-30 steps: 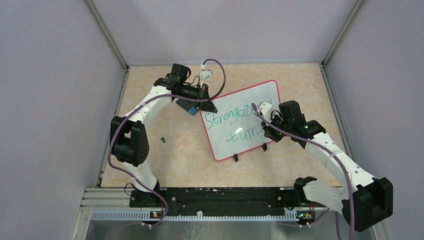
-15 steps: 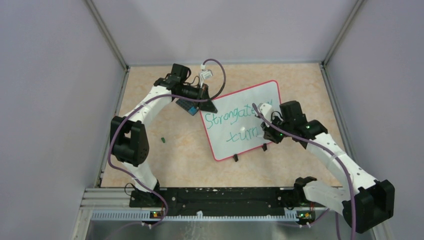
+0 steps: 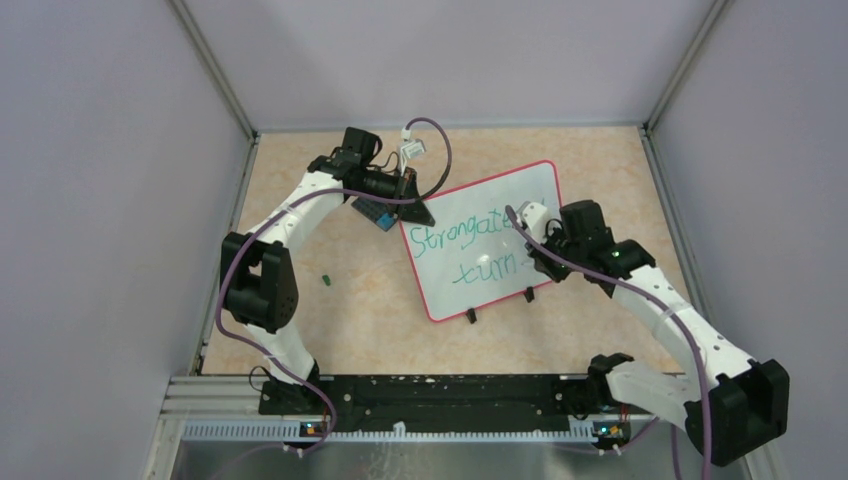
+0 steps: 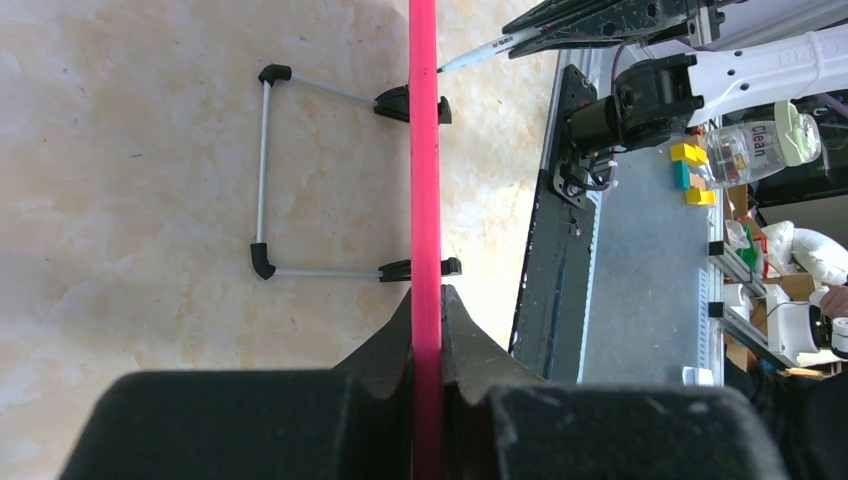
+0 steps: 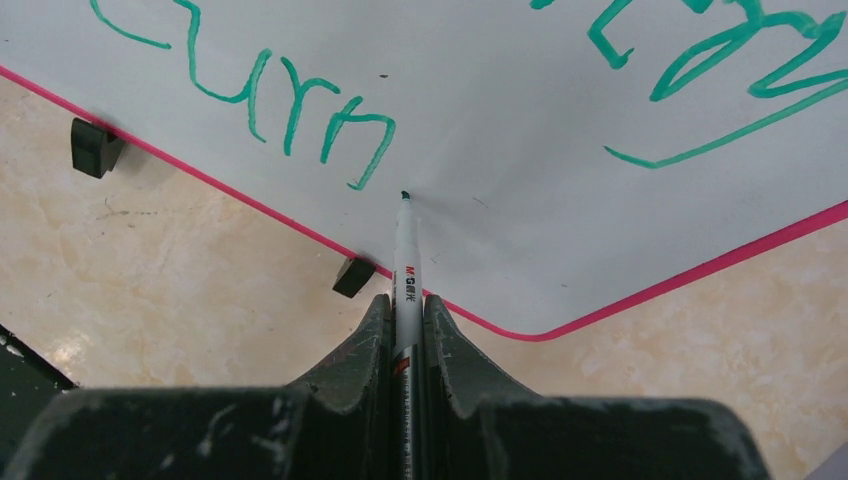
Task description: Write a sentence on the whiteboard
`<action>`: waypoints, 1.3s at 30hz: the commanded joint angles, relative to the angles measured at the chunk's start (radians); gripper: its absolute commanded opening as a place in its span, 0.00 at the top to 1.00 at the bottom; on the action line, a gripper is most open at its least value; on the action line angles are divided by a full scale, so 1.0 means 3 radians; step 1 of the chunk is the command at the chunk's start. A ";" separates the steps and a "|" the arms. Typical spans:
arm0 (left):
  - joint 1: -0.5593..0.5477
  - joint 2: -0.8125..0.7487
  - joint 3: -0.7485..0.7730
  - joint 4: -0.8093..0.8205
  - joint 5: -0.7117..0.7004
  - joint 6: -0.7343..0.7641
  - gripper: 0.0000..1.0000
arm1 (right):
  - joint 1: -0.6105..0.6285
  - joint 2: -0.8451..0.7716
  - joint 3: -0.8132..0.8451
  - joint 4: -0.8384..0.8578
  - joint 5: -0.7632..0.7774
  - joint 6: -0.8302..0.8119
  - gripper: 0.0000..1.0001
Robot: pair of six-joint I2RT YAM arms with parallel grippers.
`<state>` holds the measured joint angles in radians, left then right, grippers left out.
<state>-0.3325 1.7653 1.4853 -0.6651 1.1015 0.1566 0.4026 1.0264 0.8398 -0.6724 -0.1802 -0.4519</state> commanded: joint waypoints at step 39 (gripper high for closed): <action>0.0428 -0.0411 0.0788 -0.0111 -0.0406 -0.0222 0.01 | -0.0041 -0.0036 0.1198 -0.0273 -0.1654 0.0330 1.00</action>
<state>-0.3035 1.7432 1.6890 -0.7116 0.9943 0.1257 0.4011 1.0100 1.1599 -0.8127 -0.5907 -0.4122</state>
